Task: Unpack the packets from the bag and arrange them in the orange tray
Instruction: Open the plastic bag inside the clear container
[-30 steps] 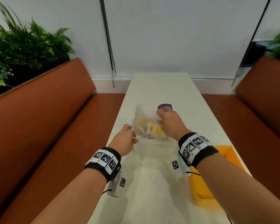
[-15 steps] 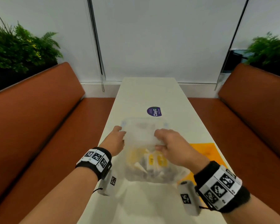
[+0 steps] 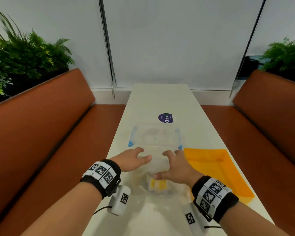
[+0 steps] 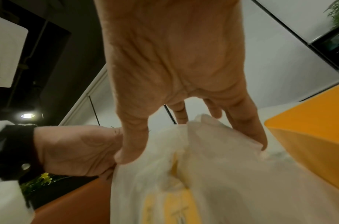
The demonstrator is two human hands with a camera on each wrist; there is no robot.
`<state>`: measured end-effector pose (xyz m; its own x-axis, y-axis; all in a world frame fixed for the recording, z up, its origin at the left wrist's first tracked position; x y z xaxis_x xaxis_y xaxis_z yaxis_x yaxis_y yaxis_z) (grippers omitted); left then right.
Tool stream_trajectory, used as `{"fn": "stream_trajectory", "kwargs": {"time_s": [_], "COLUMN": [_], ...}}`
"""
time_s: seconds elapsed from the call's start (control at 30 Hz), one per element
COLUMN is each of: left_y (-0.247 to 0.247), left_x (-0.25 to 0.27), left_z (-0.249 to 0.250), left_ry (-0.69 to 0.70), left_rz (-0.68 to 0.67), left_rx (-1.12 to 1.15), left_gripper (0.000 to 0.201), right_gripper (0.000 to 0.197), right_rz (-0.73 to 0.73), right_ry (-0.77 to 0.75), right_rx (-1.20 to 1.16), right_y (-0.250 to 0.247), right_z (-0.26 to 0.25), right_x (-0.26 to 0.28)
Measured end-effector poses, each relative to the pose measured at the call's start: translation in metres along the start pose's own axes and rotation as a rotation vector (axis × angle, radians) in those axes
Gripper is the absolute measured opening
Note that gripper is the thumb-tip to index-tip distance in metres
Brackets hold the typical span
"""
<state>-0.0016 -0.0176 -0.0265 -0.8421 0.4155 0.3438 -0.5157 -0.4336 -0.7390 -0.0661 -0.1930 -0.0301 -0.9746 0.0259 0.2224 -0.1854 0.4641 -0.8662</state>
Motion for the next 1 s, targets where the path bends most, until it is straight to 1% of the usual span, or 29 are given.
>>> {"fn": "stream_trajectory", "kwargs": {"time_s": [0.07, 0.1, 0.2, 0.3, 0.37, 0.43, 0.5, 0.6, 0.67, 0.7, 0.73, 0.77, 0.8, 0.83, 0.87, 0.9, 1.0], "left_y": [0.003, 0.002, -0.004, -0.016, -0.025, -0.031, -0.034, -0.037, -0.040, -0.041, -0.043, -0.044, -0.045, -0.046, -0.047, -0.047, -0.053], "left_x": [0.001, 0.004, 0.012, 0.022, 0.029, 0.034, 0.038, 0.042, 0.043, 0.044, 0.045, 0.047, 0.048, 0.050, 0.051, 0.052, 0.056], "left_z": [0.001, 0.003, 0.008, 0.009, 0.008, 0.009, 0.010, 0.013, 0.017, 0.020, 0.023, 0.026, 0.029, 0.031, 0.033, 0.034, 0.039], "left_ry": [0.009, 0.016, 0.019, 0.062, 0.081, 0.080, 0.064, 0.045, 0.059, 0.068, 0.081, 0.092, 0.108, 0.120, 0.131, 0.139, 0.178], "left_rz": [0.025, 0.048, 0.086, 0.145, 0.183, 0.193, 0.173, 0.119, 0.076, 0.071, 0.076, 0.082, 0.091, 0.095, 0.092, 0.086, 0.100], "left_rx": [0.059, 0.113, 0.296, 0.501, 0.627, 0.685, 0.667, 0.589, 0.493, 0.445, 0.408, 0.380, 0.355, 0.327, 0.301, 0.275, 0.190], "left_gripper": [0.074, 0.073, 0.072, 0.081, 0.085, 0.084, 0.084, 0.081, 0.068, 0.059, 0.050, 0.043, 0.038, 0.035, 0.033, 0.032, 0.023], "right_gripper": [0.097, 0.096, 0.100, 0.111, 0.104, 0.093, 0.091, 0.095, 0.101, 0.101, 0.096, 0.085, 0.068, 0.049, 0.035, 0.030, 0.037], "right_rz": [-0.036, -0.017, 0.086, 0.204, 0.306, 0.406, 0.440, 0.429, 0.357, 0.272, 0.171, 0.096, 0.082, 0.127, 0.196, 0.262, 0.421], "right_ry": [0.002, -0.008, -0.064, -0.102, -0.097, -0.057, -0.024, -0.082, -0.162, -0.204, -0.240, -0.268, -0.279, -0.276, -0.270, -0.271, -0.301], "right_rx": [0.011, 0.006, -0.069, -0.274, -0.441, -0.551, -0.646, -0.746, -0.772, -0.793, -0.816, -0.829, -0.820, -0.792, -0.762, -0.739, -0.673], "right_y": [0.002, 0.000, -0.009, -0.022, -0.032, -0.040, -0.044, -0.048, -0.050, -0.051, -0.051, -0.052, -0.056, -0.062, -0.069, -0.074, -0.092], "right_z": [0.000, 0.000, -0.004, -0.004, -0.002, 0.001, 0.002, -0.005, -0.012, -0.016, -0.018, -0.020, -0.021, -0.021, -0.020, -0.019, -0.020], "right_x": [0.001, 0.001, 0.004, 0.012, 0.016, 0.019, 0.021, 0.026, 0.029, 0.029, 0.029, 0.030, 0.030, 0.030, 0.031, 0.031, 0.033]}}
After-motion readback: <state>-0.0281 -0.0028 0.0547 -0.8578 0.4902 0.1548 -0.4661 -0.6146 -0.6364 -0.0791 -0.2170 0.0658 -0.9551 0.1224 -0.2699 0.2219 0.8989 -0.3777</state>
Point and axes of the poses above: each hand's wrist, its own x-axis away from the middle knuckle, its own y-axis out of the palm, z = x × y, the point moved 4 cm from there along -x, towards the middle knuckle, and after that the axes turned 7 degrees about x, right-handed, at the moved point
